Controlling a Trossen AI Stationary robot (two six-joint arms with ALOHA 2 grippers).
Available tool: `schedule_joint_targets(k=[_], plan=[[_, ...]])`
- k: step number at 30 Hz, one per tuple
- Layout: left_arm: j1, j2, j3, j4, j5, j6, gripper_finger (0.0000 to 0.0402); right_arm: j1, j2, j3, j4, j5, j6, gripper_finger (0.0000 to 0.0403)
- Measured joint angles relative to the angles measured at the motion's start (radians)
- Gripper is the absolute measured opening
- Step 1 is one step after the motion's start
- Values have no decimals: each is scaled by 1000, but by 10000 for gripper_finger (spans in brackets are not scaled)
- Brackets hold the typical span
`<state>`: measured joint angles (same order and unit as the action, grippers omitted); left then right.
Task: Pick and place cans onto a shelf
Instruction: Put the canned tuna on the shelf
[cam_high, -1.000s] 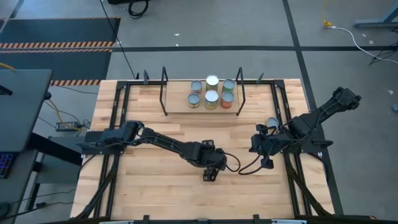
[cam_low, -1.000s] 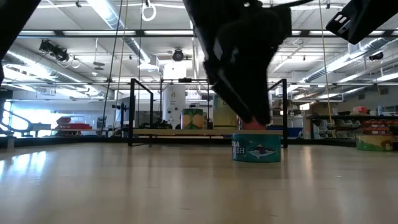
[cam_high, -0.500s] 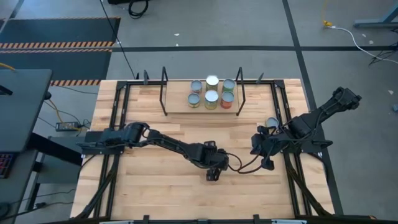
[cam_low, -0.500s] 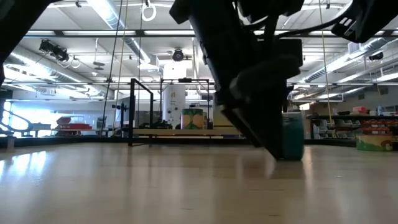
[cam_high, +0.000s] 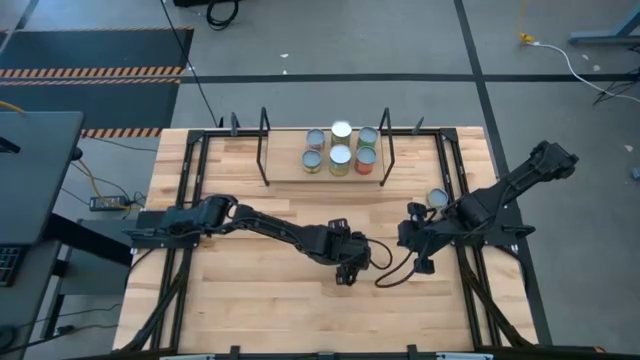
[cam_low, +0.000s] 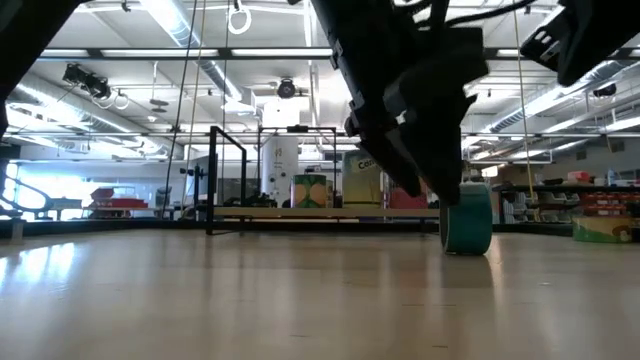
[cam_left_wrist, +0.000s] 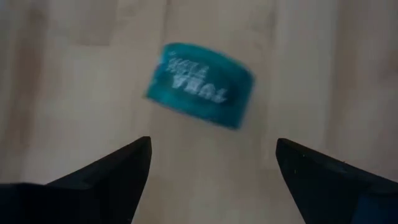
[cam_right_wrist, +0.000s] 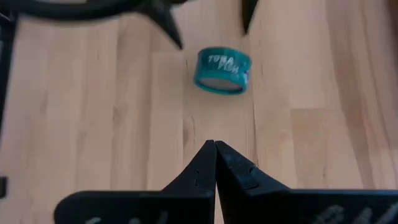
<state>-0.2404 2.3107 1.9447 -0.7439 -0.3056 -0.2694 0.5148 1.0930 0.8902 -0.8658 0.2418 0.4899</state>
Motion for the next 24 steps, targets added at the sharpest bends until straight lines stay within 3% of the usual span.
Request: schedule_joint_targets(k=[7,10,14,19,24], plan=[[28,-8,0,4,49,-102,348,7,90,0,12,-4,27,9],[39,-8,0,25,116,-270,347,7,115,0,14,-12,56,9],[42,-8,0,53,127,-514,347,7,131,0,13,-12,68,9],[34,7,0,125,49,-734,347,7,134,0,11,-20,68,8],[32,40,-2,164,-10,-747,347,7,133,0,8,-35,67,8]])
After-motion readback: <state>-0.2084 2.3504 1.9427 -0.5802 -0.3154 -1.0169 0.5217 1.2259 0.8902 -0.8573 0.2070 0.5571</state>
